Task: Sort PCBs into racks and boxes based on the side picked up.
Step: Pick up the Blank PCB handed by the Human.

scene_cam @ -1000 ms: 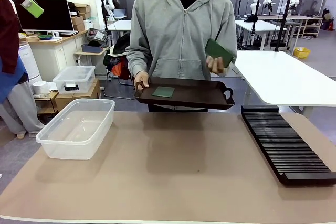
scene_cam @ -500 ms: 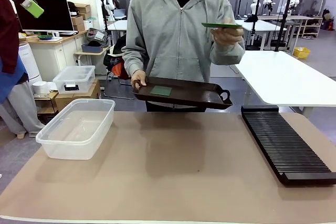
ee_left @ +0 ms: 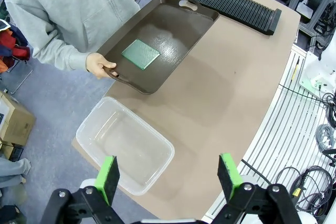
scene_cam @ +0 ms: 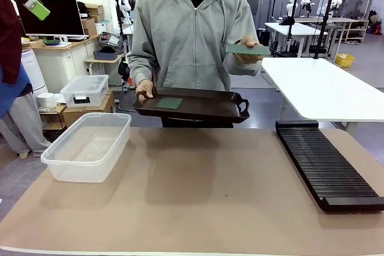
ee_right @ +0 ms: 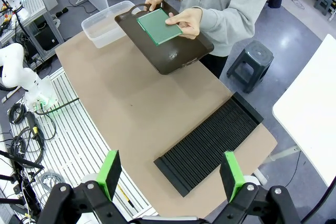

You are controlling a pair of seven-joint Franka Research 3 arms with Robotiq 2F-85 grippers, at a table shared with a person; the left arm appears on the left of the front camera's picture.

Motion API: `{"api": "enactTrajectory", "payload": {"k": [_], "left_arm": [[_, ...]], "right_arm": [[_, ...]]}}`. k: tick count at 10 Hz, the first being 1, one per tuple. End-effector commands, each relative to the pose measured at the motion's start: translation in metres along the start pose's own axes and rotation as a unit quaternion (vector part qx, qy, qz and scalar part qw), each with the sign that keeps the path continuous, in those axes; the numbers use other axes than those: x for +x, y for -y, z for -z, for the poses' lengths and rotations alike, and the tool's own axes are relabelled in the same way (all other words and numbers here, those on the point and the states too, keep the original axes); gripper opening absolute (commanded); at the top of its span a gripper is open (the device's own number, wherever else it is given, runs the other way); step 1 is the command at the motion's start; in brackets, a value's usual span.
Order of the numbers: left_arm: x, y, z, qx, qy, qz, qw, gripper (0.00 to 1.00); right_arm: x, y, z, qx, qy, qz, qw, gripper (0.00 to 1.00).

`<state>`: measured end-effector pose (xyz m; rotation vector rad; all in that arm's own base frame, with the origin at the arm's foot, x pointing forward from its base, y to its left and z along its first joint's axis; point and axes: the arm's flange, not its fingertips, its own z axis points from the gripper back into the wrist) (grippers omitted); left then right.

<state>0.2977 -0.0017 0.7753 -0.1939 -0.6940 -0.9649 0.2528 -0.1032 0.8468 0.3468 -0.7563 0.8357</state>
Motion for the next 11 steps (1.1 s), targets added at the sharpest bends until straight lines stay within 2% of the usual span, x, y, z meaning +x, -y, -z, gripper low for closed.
{"api": "enactTrajectory", "payload": {"k": [1, 11], "left_arm": [[-0.0014, 0.0003, 0.0005, -0.004, 0.004, 0.002, 1.000, 1.00], [-0.0014, 0.0003, 0.0005, -0.004, 0.004, 0.002, 1.000, 1.00]], "right_arm": [[0.0006, -0.0037, 0.0008, -0.002, -0.005, -0.001, 1.000, 1.00], [0.0006, -0.0037, 0.0008, -0.002, -0.005, -0.001, 1.000, 1.00]]}}
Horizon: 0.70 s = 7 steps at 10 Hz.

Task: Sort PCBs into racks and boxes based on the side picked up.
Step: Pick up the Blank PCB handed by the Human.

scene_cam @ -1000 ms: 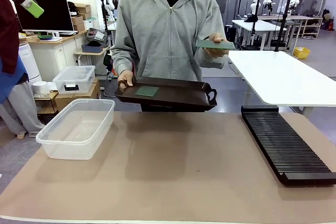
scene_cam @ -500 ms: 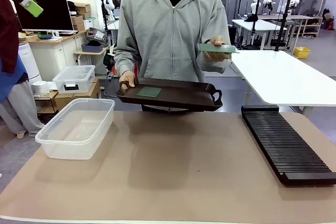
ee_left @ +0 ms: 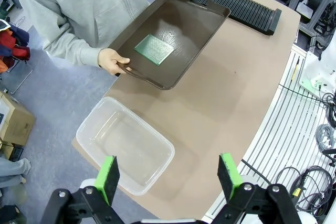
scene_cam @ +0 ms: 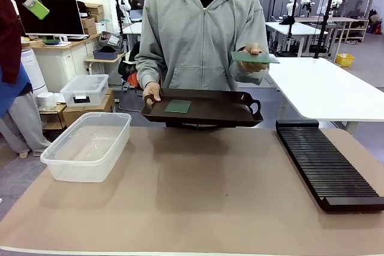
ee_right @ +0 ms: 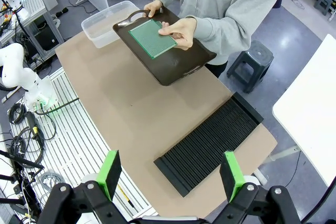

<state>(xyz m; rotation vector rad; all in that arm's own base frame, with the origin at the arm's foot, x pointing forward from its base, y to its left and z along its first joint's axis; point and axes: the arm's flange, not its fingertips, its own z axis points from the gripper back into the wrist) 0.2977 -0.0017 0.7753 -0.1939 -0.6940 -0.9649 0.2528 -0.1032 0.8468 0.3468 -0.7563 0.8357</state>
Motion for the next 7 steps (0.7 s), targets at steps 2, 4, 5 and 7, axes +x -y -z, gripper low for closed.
{"api": "enactTrajectory", "payload": {"k": [2, 4, 5, 7], "left_arm": [[-0.001, 0.000, 0.001, -0.004, 0.004, 0.002, 1.000, 1.00], [-0.001, 0.000, 0.001, -0.004, 0.004, 0.002, 1.000, 1.00], [-0.001, 0.000, 0.001, -0.004, 0.004, 0.002, 1.000, 1.00], [-0.001, 0.000, 0.001, -0.004, 0.004, 0.002, 1.000, 1.00]], "right_arm": [[0.001, -0.004, 0.001, -0.002, -0.005, -0.001, 1.000, 1.00], [0.006, 0.009, 0.009, 0.030, 0.027, 0.052, 0.998, 1.00], [0.011, 0.022, 0.016, 0.068, 0.039, 0.096, 0.992, 1.00], [0.018, 0.049, 0.039, 0.140, 0.046, 0.186, 0.971, 1.00]]}}
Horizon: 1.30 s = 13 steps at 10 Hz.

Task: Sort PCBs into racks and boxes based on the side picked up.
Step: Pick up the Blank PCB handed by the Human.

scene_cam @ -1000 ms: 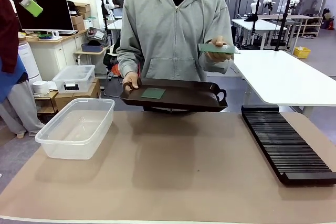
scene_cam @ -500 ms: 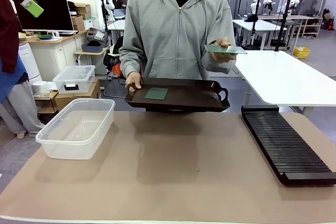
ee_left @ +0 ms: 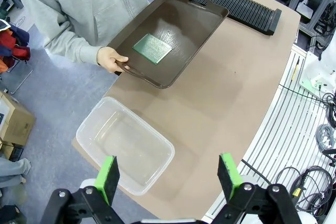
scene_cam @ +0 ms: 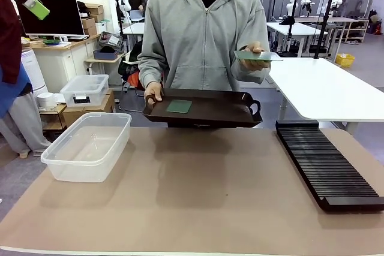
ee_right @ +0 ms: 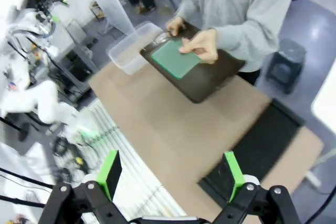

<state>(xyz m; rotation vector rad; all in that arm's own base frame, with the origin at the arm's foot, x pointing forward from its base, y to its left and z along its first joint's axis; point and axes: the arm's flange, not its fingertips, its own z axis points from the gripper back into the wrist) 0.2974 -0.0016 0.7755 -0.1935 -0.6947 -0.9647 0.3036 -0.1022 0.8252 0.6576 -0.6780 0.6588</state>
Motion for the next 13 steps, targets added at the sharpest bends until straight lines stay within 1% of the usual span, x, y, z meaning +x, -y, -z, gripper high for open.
{"api": "enactTrajectory", "payload": {"k": [1, 2, 4, 6, 7, 8, 10, 13], "left_arm": [[-0.001, 0.000, 0.001, -0.004, 0.003, 0.002, 1.000, 1.00], [-0.001, 0.000, 0.001, -0.004, 0.003, 0.002, 1.000, 1.00], [-0.001, 0.000, 0.001, -0.004, 0.003, 0.002, 1.000, 1.00], [-0.001, 0.000, 0.001, -0.004, 0.003, 0.002, 1.000, 1.00], [-0.001, 0.000, 0.001, -0.004, 0.003, 0.002, 1.000, 1.00], [-0.001, 0.000, 0.001, -0.004, 0.003, 0.002, 1.000, 1.00], [-0.001, 0.000, 0.001, -0.004, 0.003, 0.002, 1.000, 1.00], [-0.001, 0.000, 0.001, -0.004, 0.003, 0.002, 1.000, 1.00]], "right_arm": [[0.014, 0.014, 0.008, 0.062, 0.006, 0.090, 0.994, 1.00], [0.017, 0.024, 0.012, 0.077, -0.009, 0.108, 0.991, 1.00], [0.018, 0.044, 0.042, 0.109, -0.023, 0.164, 0.980, 1.00], [0.014, 0.065, 0.075, 0.155, -0.044, 0.225, 0.961, 1.00], [0.006, 0.073, 0.095, 0.164, -0.047, 0.249, 0.953, 1.00], [-0.002, 0.081, 0.119, 0.180, -0.048, 0.264, 0.946, 1.00], [-0.012, 0.087, 0.146, 0.196, -0.041, 0.283, 0.938, 1.00], [-0.026, 0.094, 0.169, 0.204, -0.039, 0.299, 0.931, 1.00]]}}
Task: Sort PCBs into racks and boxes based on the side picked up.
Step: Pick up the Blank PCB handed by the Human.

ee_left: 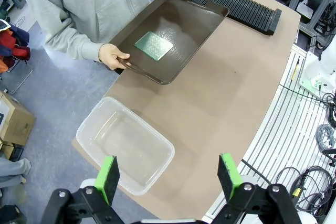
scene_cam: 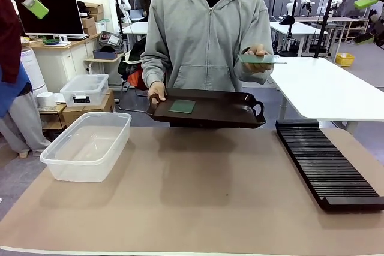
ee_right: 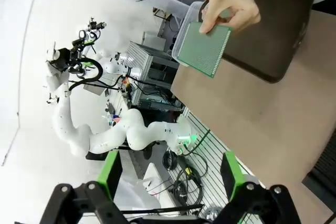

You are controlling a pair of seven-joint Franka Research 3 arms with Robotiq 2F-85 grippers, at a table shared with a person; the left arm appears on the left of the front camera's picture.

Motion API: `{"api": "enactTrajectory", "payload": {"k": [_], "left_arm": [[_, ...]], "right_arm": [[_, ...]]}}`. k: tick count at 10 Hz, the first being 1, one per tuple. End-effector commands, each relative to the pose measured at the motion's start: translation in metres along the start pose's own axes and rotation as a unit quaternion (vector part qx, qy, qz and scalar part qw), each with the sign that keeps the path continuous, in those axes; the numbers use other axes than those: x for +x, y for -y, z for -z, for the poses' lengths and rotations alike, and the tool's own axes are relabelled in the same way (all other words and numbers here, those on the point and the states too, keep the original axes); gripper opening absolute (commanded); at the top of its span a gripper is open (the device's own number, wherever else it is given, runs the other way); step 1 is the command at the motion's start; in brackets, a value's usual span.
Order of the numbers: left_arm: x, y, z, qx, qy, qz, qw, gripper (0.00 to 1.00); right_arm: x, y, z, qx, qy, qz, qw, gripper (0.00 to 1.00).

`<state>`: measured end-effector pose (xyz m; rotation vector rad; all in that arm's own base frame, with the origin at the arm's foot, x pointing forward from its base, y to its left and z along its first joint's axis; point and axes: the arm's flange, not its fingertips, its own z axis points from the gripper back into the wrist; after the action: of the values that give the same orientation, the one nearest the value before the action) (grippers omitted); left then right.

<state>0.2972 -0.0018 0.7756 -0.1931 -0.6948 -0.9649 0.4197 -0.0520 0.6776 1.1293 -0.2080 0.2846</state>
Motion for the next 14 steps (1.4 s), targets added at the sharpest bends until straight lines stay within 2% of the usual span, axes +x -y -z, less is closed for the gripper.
{"api": "enactTrajectory", "payload": {"k": [1, 2, 7, 9, 10, 14], "left_arm": [[-0.001, 0.000, 0.001, -0.004, 0.003, 0.002, 1.000, 1.00], [-0.001, 0.000, 0.001, -0.004, 0.003, 0.002, 1.000, 1.00], [-0.001, 0.000, 0.001, -0.004, 0.003, 0.002, 1.000, 1.00], [-0.001, 0.000, 0.001, -0.004, 0.003, 0.002, 1.000, 1.00], [-0.001, 0.000, 0.001, -0.004, 0.003, 0.002, 1.000, 1.00], [-0.001, 0.000, 0.001, -0.004, 0.003, 0.002, 1.000, 1.00]], "right_arm": [[-0.003, -0.005, -0.007, -0.042, 0.065, -0.042, 0.996, 1.00], [0.000, 0.000, 0.000, 0.000, 0.000, 0.000, 1.000, 1.00], [0.000, 0.002, 0.000, -0.003, 0.003, -0.007, 1.000, 1.00], [0.013, 0.042, 0.028, 0.052, -0.004, 0.076, 0.996, 1.00], [0.030, 0.060, 0.030, 0.087, -0.038, 0.109, 0.990, 1.00], [0.051, 0.109, 0.070, 0.180, -0.049, 0.153, 0.970, 1.00]]}}
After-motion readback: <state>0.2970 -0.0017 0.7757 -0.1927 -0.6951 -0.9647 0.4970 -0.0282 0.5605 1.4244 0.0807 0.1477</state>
